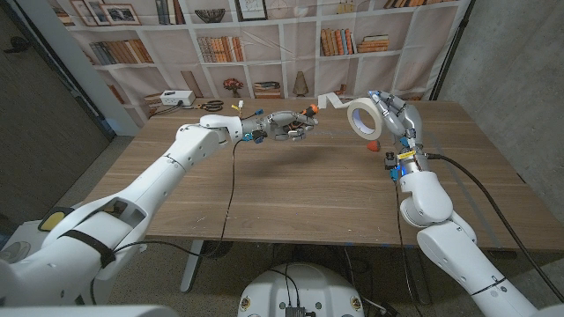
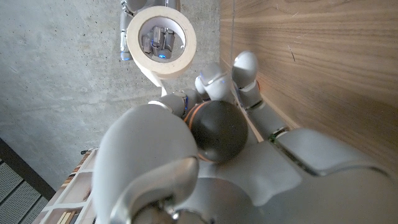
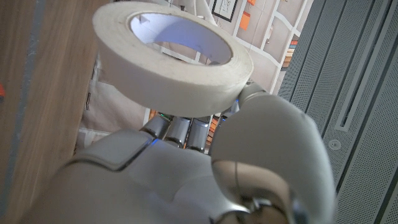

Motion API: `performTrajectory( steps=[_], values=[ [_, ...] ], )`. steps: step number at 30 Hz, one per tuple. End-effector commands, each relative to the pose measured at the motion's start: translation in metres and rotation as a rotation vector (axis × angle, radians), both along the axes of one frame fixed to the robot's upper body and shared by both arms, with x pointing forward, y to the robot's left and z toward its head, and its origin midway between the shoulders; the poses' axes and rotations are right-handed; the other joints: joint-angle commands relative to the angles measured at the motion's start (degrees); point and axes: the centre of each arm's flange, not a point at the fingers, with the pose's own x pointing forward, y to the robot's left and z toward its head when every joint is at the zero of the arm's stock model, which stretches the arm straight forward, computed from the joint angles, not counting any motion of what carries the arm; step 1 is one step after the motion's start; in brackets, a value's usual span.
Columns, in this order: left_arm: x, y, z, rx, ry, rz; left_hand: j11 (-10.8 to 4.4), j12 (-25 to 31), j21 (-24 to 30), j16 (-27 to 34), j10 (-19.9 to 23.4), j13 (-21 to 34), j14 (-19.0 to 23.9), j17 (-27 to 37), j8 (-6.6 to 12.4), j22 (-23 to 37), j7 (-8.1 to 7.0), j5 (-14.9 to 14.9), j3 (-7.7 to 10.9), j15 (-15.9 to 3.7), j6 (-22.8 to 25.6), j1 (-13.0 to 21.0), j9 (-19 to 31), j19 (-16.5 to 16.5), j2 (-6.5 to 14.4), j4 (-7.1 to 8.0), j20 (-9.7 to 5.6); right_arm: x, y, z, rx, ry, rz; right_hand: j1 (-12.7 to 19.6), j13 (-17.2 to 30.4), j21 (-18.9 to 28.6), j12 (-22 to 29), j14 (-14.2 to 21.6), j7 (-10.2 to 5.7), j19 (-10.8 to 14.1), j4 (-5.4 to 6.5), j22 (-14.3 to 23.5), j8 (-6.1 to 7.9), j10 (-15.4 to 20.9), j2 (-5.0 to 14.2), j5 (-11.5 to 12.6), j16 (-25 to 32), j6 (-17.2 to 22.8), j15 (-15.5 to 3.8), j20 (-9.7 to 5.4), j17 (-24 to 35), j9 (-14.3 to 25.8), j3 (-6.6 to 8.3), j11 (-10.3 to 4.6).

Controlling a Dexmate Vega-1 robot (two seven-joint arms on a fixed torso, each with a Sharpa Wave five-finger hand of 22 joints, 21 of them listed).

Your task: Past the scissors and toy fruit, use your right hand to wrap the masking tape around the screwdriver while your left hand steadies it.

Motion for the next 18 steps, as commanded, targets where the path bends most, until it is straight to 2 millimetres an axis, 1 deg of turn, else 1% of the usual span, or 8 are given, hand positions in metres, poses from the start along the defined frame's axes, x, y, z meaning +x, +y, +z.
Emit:
performTrajectory(
  steps=[1,7,8,11,14,18],
  values=[
    [-0.009,-0.001,0.0,-0.023,-0.007,0.017,0.04,0.22,0.48,0.61,-0.08,-0.25,0.42,0.29,0.34,0.48,0.21,0.23,2.61,-0.06,-0.17,0.85,-0.11,0.54,1.6,2.05,-5.46,0.004,-0.018,-0.032,0.016,0.074,-0.049,2.55,0.12,0.14,0.17,-0.33,4.27,-0.28,-1.93,0.06,0.13,1.99,2.74,0.23,0.43,4.73,-8.32,-2.81,0.14,0.16,2.49,-2.91],
    [-0.014,-0.004,0.001,-0.04,-0.044,0.032,-0.16,0.37,0.47,0.3,0.05,-0.25,0.47,-0.22,0.63,0.58,0.33,0.23,2.63,-0.05,-0.36,0.85,0.18,0.51,1.64,2.06,-5.49,0.0,-0.027,-0.045,0.029,0.101,-0.076,2.55,0.13,0.14,0.17,-0.38,4.27,-0.31,-1.96,0.06,0.08,1.97,2.73,0.25,0.42,4.66,-8.32,-2.75,0.14,0.22,2.52,-2.94],
    [-0.014,-0.005,0.002,-0.04,-0.044,0.026,-0.13,0.53,0.09,0.28,-0.04,0.01,0.49,-0.23,0.59,-0.01,0.13,0.21,2.59,-0.05,-0.41,0.85,0.07,0.48,1.59,2.04,-5.42,-0.001,-0.028,-0.047,0.031,0.104,-0.079,2.55,0.17,0.14,0.18,-0.39,4.3,-0.31,-1.96,0.06,0.06,1.95,2.73,0.25,0.42,4.65,-8.32,-2.78,0.14,0.21,2.52,-2.95],
    [-0.016,-0.009,0.003,-0.04,-0.022,-0.002,-0.13,0.58,0.45,0.31,-0.21,0.14,0.44,-0.13,0.6,0.55,0.2,0.23,2.65,-0.06,-0.4,0.85,-0.05,0.53,1.63,2.06,-5.48,-0.001,-0.03,-0.052,0.027,0.115,-0.098,2.55,0.15,0.14,0.17,-0.41,4.29,-0.33,-1.97,0.06,0.06,1.94,2.73,0.25,0.42,4.62,-8.32,-2.79,0.14,0.28,2.53,-2.89],
    [-0.018,-0.013,0.004,-0.033,-0.019,-0.025,-0.05,0.54,0.25,0.24,-0.17,-0.01,0.36,-0.17,0.67,0.33,0.23,0.22,2.67,-0.06,-0.23,0.86,-0.13,0.44,1.63,2.05,-5.43,0.001,-0.031,-0.056,0.022,0.13,-0.111,2.55,0.1,0.15,0.16,-0.43,4.37,-0.33,-1.98,0.06,0.04,1.99,2.74,0.26,0.42,4.72,-8.33,-2.77,0.14,0.24,2.55,-2.88],
    [-0.023,-0.02,0.005,-0.038,-0.015,-0.066,-0.04,0.58,0.39,0.38,-0.13,-0.06,0.47,-0.03,0.76,0.51,0.1,0.21,2.67,-0.06,-0.41,0.86,-0.07,0.61,1.62,2.04,-5.44,0.01,-0.027,-0.062,0.016,0.16,-0.101,2.52,0.19,0.14,0.19,-0.45,4.33,-0.42,-1.97,0.06,-0.01,1.91,2.73,0.27,0.41,4.73,-8.33,-2.77,0.14,0.23,2.56,-2.8]
  ],
)
